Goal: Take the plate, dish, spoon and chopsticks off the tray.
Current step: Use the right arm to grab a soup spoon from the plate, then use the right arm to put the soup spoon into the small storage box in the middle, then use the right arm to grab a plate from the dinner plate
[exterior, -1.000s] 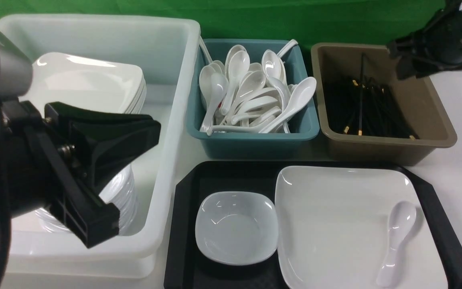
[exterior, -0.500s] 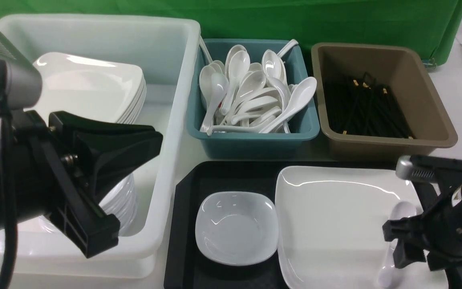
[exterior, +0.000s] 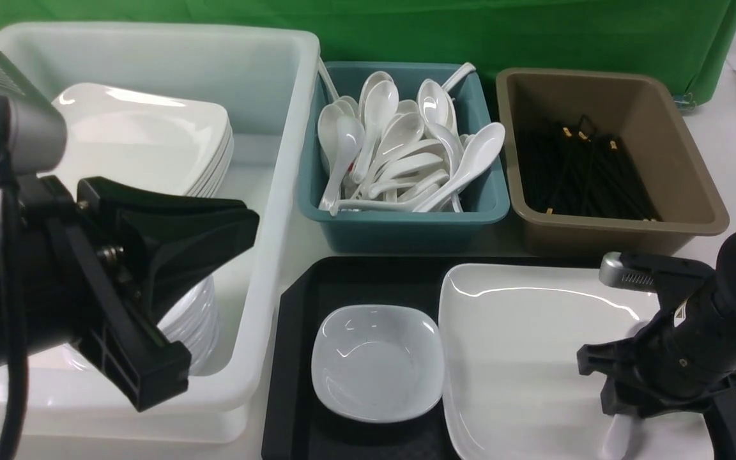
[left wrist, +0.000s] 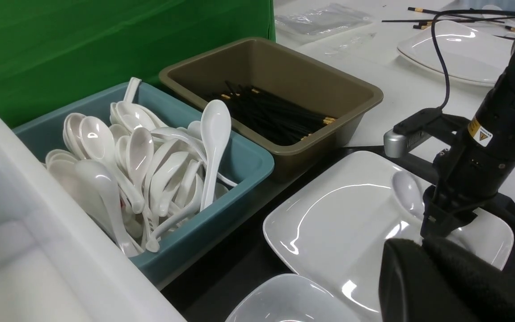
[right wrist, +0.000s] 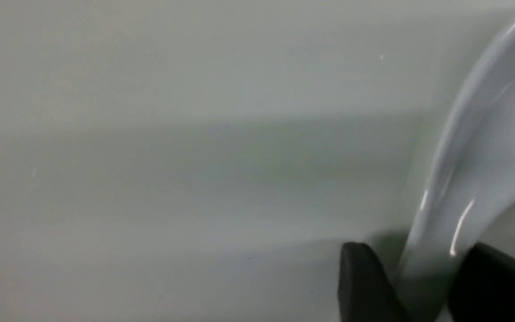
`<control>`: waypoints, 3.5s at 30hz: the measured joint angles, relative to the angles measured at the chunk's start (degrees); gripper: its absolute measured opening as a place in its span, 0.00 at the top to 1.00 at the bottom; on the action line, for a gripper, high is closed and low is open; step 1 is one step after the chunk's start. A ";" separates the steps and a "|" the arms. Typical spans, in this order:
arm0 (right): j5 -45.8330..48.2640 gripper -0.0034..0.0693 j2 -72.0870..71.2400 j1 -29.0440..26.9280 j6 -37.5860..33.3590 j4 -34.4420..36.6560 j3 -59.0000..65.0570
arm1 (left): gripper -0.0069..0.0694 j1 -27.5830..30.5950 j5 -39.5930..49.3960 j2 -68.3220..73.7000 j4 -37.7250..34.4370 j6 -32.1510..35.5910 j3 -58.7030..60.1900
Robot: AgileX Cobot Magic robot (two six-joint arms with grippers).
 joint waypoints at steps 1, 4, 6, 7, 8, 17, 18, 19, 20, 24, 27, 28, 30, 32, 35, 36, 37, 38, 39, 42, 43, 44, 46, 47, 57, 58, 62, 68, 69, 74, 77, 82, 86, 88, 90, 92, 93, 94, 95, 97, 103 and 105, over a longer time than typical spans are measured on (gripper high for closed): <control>0.13 0.65 0.00 0.00 -0.95 -0.05 0.00 | 0.89 0.00 0.00 0.00 0.00 0.00 0.00; 0.76 0.73 0.00 0.00 -3.52 0.24 -0.12 | 0.89 0.00 0.00 0.00 0.00 0.00 0.00; 1.58 0.72 -0.07 0.00 -4.94 0.67 -0.41 | 0.89 0.00 0.00 0.00 0.00 0.00 0.00; 2.46 0.72 -0.32 0.00 -5.58 0.80 -0.74 | 0.89 0.00 0.00 0.00 0.05 0.00 0.00; 3.40 0.72 -0.51 0.00 -5.95 0.85 -0.87 | 0.89 0.00 0.00 0.00 0.04 0.00 0.00; 2.87 0.72 -10.08 7.21 -8.50 1.09 -17.64 | 0.89 0.00 -0.87 0.00 2.61 0.00 0.00; -0.20 0.72 -9.26 7.99 -8.80 1.14 -20.30 | 0.89 0.00 -0.99 0.00 2.68 0.00 0.00; -0.85 0.72 -9.03 8.11 -8.80 1.14 -20.84 | 0.89 0.00 -0.98 0.00 2.68 0.00 0.00; -5.79 0.72 -6.48 8.68 -9.38 1.28 -25.13 | 0.89 0.00 -1.10 0.00 2.73 0.00 0.00; -13.50 0.72 2.93 8.56 -9.88 1.19 -34.79 | 0.89 0.00 -1.12 0.00 2.82 0.12 0.00; -15.30 0.71 11.99 8.39 -9.86 1.15 -42.47 | 0.89 0.00 -1.12 0.00 2.82 0.17 0.00; -15.30 0.69 14.76 8.39 -9.79 1.15 -44.73 | 0.89 0.00 -1.12 0.00 2.82 0.17 0.00; -14.14 0.58 19.18 8.20 -9.64 1.15 -48.47 | 0.89 0.00 -1.12 0.00 2.83 0.17 0.00; -11.79 0.43 21.24 8.13 -9.70 1.15 -50.51 | 0.89 0.00 -1.06 0.00 2.88 0.17 0.00; -6.03 0.29 21.65 8.08 -10.18 0.96 -52.66 | 0.89 0.00 -0.94 0.00 3.66 0.17 0.00; -3.92 0.29 20.74 8.08 -10.88 0.89 -52.94 | 0.89 0.00 -0.83 0.00 3.90 0.17 0.00; -2.69 0.29 20.10 8.08 -11.48 0.89 -53.04 | 0.89 0.00 -0.82 0.00 3.96 0.17 0.00; -1.83 0.30 19.65 8.08 -11.58 0.89 -53.09 | 0.89 0.00 -0.82 0.00 4.05 0.17 0.00; 3.03 0.36 16.66 8.08 -13.24 0.84 -53.21 | 0.89 0.00 -0.82 0.00 4.39 0.17 0.00; 11.48 0.53 11.25 8.92 -16.07 0.17 -52.35 | 0.89 0.00 -0.65 0.00 4.65 0.17 0.00; 13.61 0.58 9.43 9.56 -16.39 -0.40 -51.31 | 0.89 0.00 -0.60 0.00 4.77 0.17 0.00; 16.54 0.64 6.62 11.04 -16.45 -1.61 -48.98 | 0.89 0.00 -0.26 0.00 4.76 0.17 0.00; 19.17 0.68 3.40 13.43 -15.92 -3.21 -44.98 | 0.89 0.00 0.18 0.00 4.76 0.17 0.00; 21.04 0.69 0.39 16.53 -15.23 -4.74 -39.90 | 0.89 0.00 0.36 0.00 4.76 0.17 0.00; 20.14 0.42 -6.80 38.97 -1.83 -18.08 -11.93 | 0.89 0.00 0.70 0.00 4.76 0.48 0.00; 19.52 0.37 -6.67 40.06 -0.37 -19.07 -10.82 | 0.89 0.00 0.78 0.00 4.80 0.54 0.00; 16.13 0.19 -4.35 41.22 4.01 -21.08 -9.72 | 0.89 0.00 0.84 0.00 4.80 0.54 0.00; 10.42 0.15 0.74 41.22 6.68 -25.46 -9.72 | 0.89 0.00 0.84 0.00 4.80 0.54 0.00; 9.94 0.15 1.78 41.22 7.08 -26.66 -9.72 | 0.89 0.00 0.84 0.00 4.80 0.54 0.00; 8.74 0.15 5.71 40.66 10.18 -30.92 -9.72 | 0.89 0.00 0.84 0.00 4.80 0.54 0.00; 7.60 0.15 7.04 40.07 11.41 -31.12 -9.72 | 0.89 0.00 0.84 0.00 4.80 0.54 0.00; 4.69 0.15 7.45 40.07 12.84 -31.06 -9.72 | 0.89 0.00 0.84 0.00 4.80 0.54 0.00; 3.01 0.15 8.64 40.07 13.04 -31.15 -9.78 | 0.89 0.00 0.84 0.00 4.80 0.54 0.00; 3.05 0.15 8.97 40.07 13.04 -31.30 -9.83 | 0.89 0.00 0.84 0.00 4.80 0.54 0.00; 3.52 0.15 9.43 40.07 13.04 -31.41 -10.30 | 0.89 0.00 0.84 0.00 4.80 0.54 0.00; 3.89 0.17 9.55 40.07 13.04 -31.35 -10.37 | 0.89 0.00 0.84 0.00 4.80 0.54 0.00; 3.97 0.18 9.55 40.07 13.04 -31.30 -10.37 | 0.89 0.00 0.84 0.00 4.80 0.54 0.00; 4.13 0.23 9.60 40.07 13.05 -31.04 -10.37 | 0.89 0.00 0.84 0.00 4.80 0.54 0.00; 4.43 0.27 9.67 40.07 13.05 -31.04 -10.37 | 0.89 0.00 0.84 0.00 4.80 0.54 0.00; 5.28 0.41 9.79 40.07 13.05 -31.33 -10.37 | 0.89 0.00 0.84 0.00 4.80 0.54 0.00; 9.59 0.62 9.75 40.28 12.15 -33.58 -10.31 | 0.89 0.00 0.84 0.00 4.80 0.54 0.00; 11.10 0.63 8.73 40.46 11.50 -33.45 -10.12 | 0.89 0.00 0.84 0.00 4.80 0.54 0.00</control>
